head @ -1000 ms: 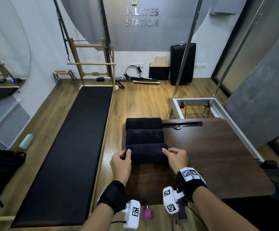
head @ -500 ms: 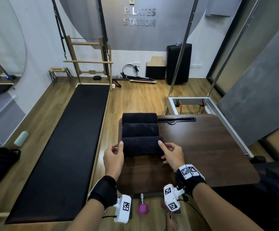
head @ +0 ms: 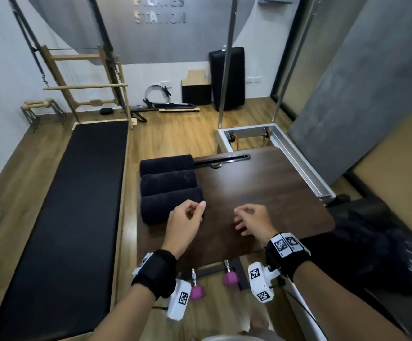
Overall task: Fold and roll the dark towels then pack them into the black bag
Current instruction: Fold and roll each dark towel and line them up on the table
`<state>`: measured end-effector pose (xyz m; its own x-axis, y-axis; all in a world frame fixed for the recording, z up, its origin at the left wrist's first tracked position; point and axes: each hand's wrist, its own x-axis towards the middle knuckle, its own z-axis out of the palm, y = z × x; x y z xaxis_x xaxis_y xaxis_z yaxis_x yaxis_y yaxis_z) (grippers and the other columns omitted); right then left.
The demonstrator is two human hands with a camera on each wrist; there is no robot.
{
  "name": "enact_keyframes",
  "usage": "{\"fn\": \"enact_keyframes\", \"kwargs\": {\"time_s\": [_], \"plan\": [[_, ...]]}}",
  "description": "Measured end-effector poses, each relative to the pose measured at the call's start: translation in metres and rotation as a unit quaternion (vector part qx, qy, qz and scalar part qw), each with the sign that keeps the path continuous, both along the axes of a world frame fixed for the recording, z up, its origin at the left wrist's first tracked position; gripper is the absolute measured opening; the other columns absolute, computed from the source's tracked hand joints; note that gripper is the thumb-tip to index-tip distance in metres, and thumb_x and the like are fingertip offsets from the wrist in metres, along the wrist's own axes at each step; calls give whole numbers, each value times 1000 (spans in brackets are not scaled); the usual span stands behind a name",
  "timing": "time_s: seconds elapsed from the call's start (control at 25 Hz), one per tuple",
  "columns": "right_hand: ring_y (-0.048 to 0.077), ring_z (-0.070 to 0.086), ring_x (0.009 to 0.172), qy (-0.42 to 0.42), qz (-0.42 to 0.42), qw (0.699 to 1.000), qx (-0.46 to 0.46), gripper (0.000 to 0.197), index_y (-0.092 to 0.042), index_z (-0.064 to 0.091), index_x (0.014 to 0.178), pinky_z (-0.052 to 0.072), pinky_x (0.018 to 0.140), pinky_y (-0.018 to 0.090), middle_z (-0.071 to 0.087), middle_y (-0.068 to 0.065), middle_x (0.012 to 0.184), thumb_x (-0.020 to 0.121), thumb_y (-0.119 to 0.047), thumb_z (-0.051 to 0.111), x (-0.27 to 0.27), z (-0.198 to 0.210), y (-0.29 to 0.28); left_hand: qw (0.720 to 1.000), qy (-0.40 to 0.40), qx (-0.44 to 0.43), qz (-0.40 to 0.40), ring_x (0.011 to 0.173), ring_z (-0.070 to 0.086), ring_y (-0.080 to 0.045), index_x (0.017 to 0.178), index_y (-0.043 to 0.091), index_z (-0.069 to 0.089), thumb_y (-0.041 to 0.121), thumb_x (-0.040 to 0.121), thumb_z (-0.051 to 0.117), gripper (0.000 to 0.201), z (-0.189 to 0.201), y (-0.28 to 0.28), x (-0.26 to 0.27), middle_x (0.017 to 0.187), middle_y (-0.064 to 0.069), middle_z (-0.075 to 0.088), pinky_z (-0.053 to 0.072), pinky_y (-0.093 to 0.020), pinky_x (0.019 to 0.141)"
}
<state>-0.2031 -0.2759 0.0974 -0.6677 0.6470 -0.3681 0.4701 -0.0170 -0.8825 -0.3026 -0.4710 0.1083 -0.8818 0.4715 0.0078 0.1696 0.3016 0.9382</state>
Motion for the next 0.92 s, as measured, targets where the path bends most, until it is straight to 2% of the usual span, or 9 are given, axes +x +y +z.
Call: {"fn": "enact_keyframes", "kwargs": {"time_s": [0.2,0.36,0.52,0.56,0.76,0.92], "plan": [[23,63,60,11,-9,1000,-20,10,-6,70,101,48,47,27,69,14,81,101,-14,65,65,8,54,994,-15,-33,-101,75,72,-23,86,25,72,65,93,58,43,-2,93,32,75,3,73,61,-49,78],[28,64,65,10,-62,997,-44,16,-1,70,107,44,48,27,69,17,82,103,-14,62,133,8,116,980,-21,-34,-195,59,69,-19,83,23,69,48,99,64,31,-14,192,82,70,2,72,56,-40,60],[25,67,65,14,-120,992,-39,17,-6,74,104,49,51,27,73,15,82,103,-17,61,198,-5,192,962,-50,-38,-264,58,69,-13,86,24,71,42,101,66,24,-17,289,142,71,1,73,49,-22,52],[24,68,64,15,-139,989,-40,17,-9,75,102,51,52,27,74,15,82,103,-18,61,217,-10,214,958,-54,-38,-281,59,70,-13,87,24,72,42,101,66,23,-19,315,159,72,0,73,50,-21,51],[24,71,62,-11,-237,968,-76,16,-14,77,96,52,52,28,77,12,81,100,-18,62,304,-51,314,926,-81,-90,-358,67,74,-20,96,19,69,38,104,64,21,-37,435,239,82,-5,73,58,-35,55],[25,69,62,-67,-288,949,-104,17,-10,74,101,52,50,28,74,16,91,102,-16,59,351,-90,374,916,-110,-143,-359,77,76,-16,99,18,70,28,104,65,13,-68,502,272,92,-10,75,59,-32,64]]}}
